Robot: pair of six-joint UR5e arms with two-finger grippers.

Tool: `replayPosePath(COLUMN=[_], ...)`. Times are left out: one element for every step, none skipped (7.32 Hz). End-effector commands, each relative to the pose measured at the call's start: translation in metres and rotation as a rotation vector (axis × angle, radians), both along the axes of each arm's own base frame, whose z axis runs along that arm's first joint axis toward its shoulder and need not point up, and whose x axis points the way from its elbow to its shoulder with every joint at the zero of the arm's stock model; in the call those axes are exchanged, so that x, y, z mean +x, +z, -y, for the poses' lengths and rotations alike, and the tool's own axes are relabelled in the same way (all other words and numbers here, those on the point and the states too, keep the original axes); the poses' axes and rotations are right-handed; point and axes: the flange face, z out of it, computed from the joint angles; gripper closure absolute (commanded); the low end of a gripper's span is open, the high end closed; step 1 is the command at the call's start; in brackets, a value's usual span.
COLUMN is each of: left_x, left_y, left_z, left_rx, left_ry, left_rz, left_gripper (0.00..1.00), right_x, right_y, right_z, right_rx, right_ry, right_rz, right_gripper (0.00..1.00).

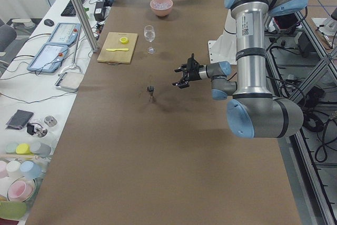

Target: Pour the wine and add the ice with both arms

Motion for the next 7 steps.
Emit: replayPosePath(left_x=[-0.014, -0.011, -0.004, 0.001, -0.003, -0.017, -0.023], left_y=[-0.059, -0.079, -0.102, -0.123, -0.129, -0.136, -0.152], left_z=[-0.003, 0.004, 0.026, 0.052, 0.073, 0.103, 0.14], left_rx=[0.01, 0.008, 0.004, -0.01, -0.034, -0.065, -0.142], left_ry=[0.02, 0.032, 0.014, 0.0, 0.005, 0.01, 0.057], left_rz=[-0.12, -0.147, -0.156, -0.131, -0.097, -0.077, -0.008], left_gripper=[0.02, 0.02, 0.02, 0.02, 0.02, 0.02, 0.02], right_x=[-0.01, -0.016, -0.031, -0.061, -0.11, -0.148, -0.173], right_y=[-0.005, -0.017, -0.038, -0.074, -0.103, -0.125, -0.13], right_z=[0.005, 0.008, 0.017, 0.035, 0.041, 0.048, 0.047], right_rx=[0.007, 0.036, 0.054, 0.042, 0.045, 0.041, 0.067], right_ry=[-0.017, -0.029, -0.038, -0.007, -0.018, -0.009, -0.031], right_rz=[0.0, 0.006, 0.001, -0.052, -0.098, -0.131, -0.156], right_gripper=[0.0, 0.0, 0.0, 0.0, 0.0, 0.0, 0.0])
